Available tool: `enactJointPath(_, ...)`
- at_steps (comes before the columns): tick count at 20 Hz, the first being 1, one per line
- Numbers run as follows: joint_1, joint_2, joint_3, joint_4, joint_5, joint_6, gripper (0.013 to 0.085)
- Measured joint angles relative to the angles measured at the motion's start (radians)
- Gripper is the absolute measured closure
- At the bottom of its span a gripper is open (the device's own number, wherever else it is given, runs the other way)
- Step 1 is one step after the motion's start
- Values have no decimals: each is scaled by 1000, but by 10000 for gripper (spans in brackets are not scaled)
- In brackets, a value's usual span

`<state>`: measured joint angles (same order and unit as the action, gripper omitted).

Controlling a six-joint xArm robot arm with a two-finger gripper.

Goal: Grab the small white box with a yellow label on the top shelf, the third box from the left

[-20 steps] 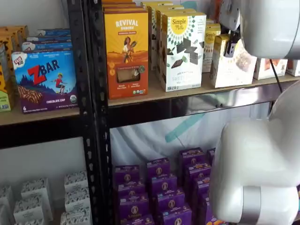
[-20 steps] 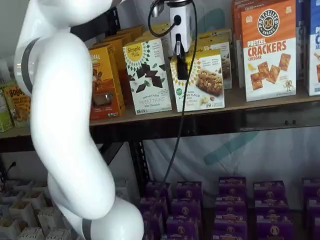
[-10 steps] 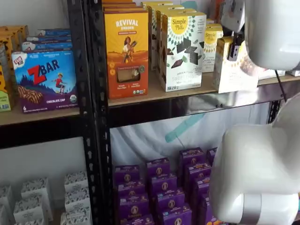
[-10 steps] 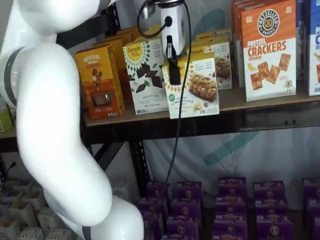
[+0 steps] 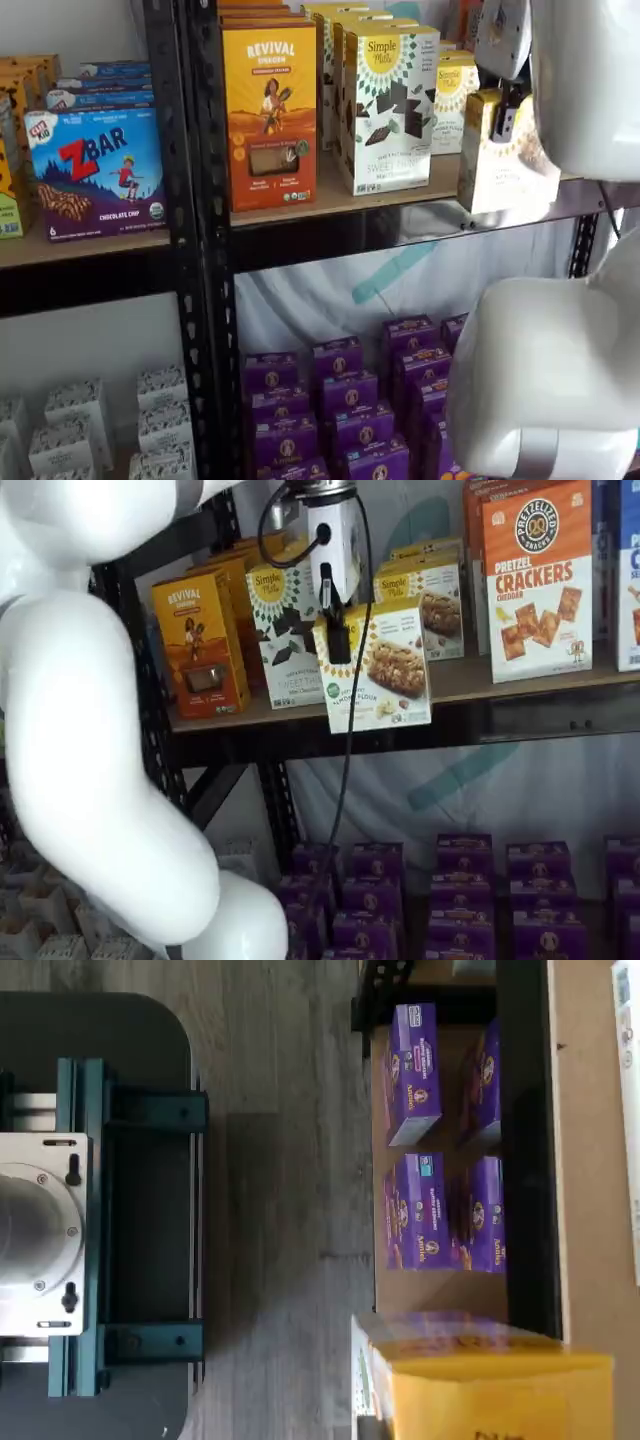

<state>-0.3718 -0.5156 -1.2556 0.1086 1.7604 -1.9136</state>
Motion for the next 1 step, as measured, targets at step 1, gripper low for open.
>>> enactJointPath(1, 0, -8, 8, 0, 1, 0, 650)
